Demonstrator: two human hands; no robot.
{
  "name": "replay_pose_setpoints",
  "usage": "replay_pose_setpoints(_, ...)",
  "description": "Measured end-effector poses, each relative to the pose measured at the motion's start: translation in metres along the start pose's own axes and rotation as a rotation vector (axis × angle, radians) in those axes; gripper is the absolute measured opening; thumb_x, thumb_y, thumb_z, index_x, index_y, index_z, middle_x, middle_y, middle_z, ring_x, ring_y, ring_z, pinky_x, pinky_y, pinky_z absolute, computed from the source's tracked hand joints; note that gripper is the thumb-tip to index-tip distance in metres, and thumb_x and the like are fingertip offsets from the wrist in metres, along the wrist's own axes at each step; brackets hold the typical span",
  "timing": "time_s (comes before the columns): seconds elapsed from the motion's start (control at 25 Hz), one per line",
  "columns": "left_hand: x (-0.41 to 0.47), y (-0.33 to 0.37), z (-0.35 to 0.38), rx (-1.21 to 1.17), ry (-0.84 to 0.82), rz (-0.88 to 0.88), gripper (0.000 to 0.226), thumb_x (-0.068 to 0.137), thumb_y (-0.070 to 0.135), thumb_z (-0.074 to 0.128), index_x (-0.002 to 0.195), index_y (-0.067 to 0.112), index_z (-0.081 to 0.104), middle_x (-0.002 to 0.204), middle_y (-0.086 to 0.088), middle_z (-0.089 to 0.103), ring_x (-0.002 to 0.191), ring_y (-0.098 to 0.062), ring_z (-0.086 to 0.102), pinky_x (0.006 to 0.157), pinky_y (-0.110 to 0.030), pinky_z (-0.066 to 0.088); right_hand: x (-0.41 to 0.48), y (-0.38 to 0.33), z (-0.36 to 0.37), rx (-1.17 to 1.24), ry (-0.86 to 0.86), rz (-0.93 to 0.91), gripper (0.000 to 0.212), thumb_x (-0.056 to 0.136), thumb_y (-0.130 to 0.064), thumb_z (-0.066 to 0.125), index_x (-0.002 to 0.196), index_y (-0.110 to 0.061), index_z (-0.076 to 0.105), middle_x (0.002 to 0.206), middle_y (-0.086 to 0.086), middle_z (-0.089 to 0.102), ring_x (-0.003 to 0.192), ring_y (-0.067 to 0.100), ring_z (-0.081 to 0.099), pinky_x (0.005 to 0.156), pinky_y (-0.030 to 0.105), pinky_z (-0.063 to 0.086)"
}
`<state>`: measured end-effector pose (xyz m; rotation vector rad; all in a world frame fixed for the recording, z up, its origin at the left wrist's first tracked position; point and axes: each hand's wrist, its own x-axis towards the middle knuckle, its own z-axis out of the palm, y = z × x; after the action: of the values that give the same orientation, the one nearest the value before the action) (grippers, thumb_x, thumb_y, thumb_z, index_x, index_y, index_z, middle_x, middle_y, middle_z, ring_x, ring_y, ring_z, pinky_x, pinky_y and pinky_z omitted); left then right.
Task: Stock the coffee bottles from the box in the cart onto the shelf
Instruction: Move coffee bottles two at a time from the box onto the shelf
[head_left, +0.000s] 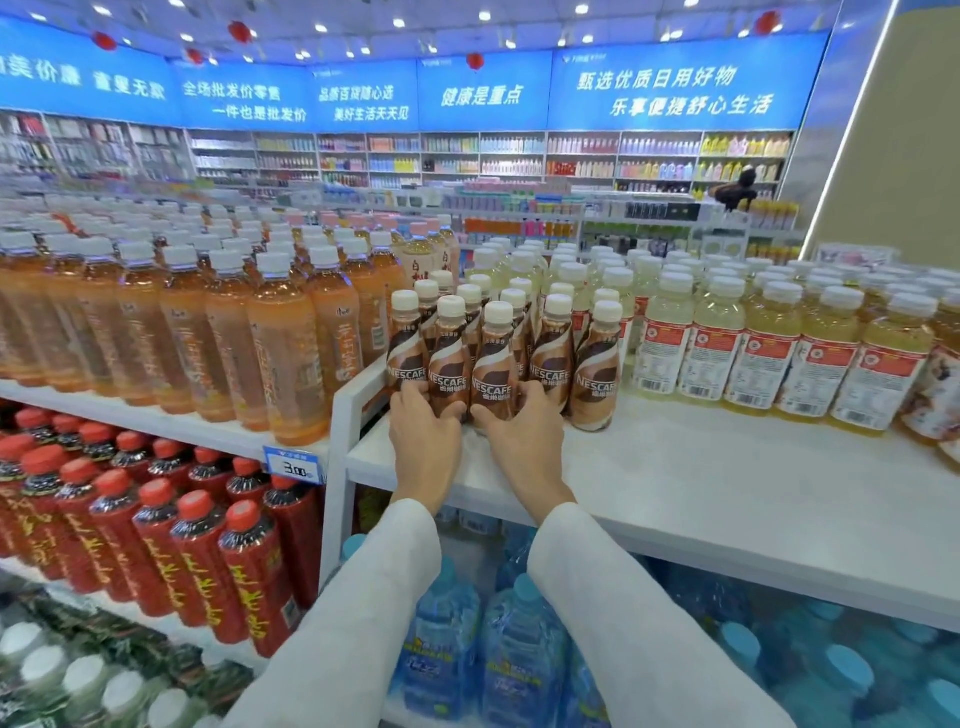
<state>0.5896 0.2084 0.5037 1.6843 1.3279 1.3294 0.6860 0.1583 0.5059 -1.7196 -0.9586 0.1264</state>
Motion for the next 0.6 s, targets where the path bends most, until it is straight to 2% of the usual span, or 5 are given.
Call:
replay_pose_setpoints(0.4, 0.0008, -0.0038, 0.0025, -0.015, 0.021, 0.001, 0.041, 0.087, 0.027, 0.075, 0.122, 0.021, 0.054, 0.123, -0.001, 0.055, 0.113, -0.021, 0.057, 0.103, -0.043, 0.048, 0.0012, 0.0000, -0.0003, -0.007, -0.020, 0.007, 0.050, 0.082, -0.037, 0.078, 0.121, -0.019, 0.051, 0.120, 0.002, 0.059, 0.110, 0.020, 0.057, 0.093, 0.034, 0.049)
replay_pose_setpoints(0.6, 0.0007, -0.0053, 0.0043, 0.009, 0.025, 0.009, 0.044, 0.089, 0.030, 0.073, 0.126, 0.023, 0.052, 0.126, -0.001, 0.054, 0.117, -0.023, 0.055, 0.104, -0.044, 0.048, 0.0015, 0.0001, 0.0001, -0.028, -0.024, 0.003, 0.051, 0.084, -0.037, 0.077, 0.123, -0.018, 0.050, 0.122, 0.003, 0.058, 0.113, 0.022, 0.056, 0.096, 0.037, 0.050)
